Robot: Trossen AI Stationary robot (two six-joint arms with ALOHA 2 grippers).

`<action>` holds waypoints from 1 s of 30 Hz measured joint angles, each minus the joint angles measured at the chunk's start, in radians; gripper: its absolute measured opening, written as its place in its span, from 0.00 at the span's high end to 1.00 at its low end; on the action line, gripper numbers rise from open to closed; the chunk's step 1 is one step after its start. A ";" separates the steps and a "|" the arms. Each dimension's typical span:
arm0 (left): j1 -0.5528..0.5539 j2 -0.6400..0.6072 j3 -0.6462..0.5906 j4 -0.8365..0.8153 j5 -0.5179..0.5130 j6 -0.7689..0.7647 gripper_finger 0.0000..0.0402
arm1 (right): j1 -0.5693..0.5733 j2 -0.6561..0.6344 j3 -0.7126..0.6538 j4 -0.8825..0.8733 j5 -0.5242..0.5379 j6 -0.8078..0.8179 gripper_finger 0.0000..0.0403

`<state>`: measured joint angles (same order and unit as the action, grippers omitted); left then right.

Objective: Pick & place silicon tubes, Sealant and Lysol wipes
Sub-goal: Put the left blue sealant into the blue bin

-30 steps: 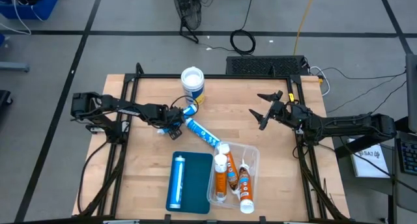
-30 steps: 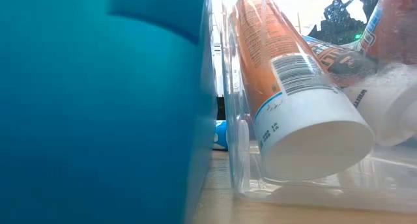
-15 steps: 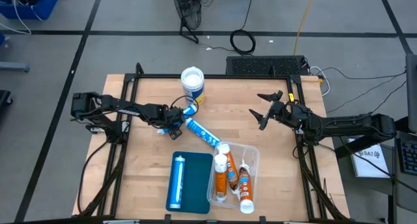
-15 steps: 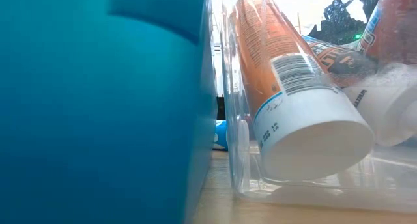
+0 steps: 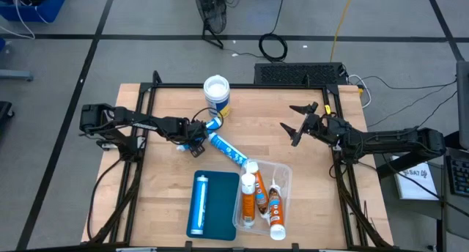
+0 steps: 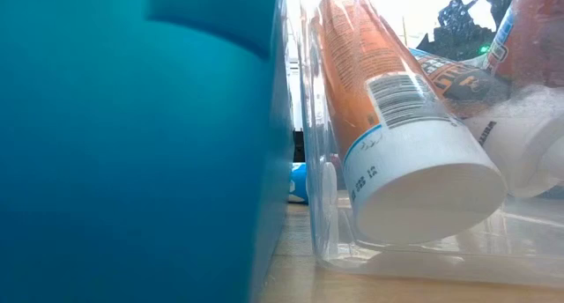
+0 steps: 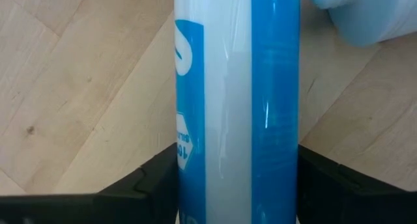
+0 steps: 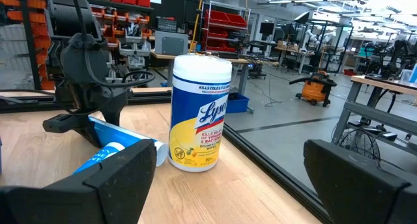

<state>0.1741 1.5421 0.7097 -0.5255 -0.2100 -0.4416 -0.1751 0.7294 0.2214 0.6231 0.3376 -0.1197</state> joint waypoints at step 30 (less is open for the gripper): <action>0.000 0.000 0.000 -0.002 -0.004 0.000 0.33 | 0.000 0.000 0.000 0.000 0.000 0.000 0.10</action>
<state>0.1745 1.5421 0.7097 -0.5270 -0.2138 -0.4419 -0.1750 0.7296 0.2217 0.6231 0.3374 -0.1197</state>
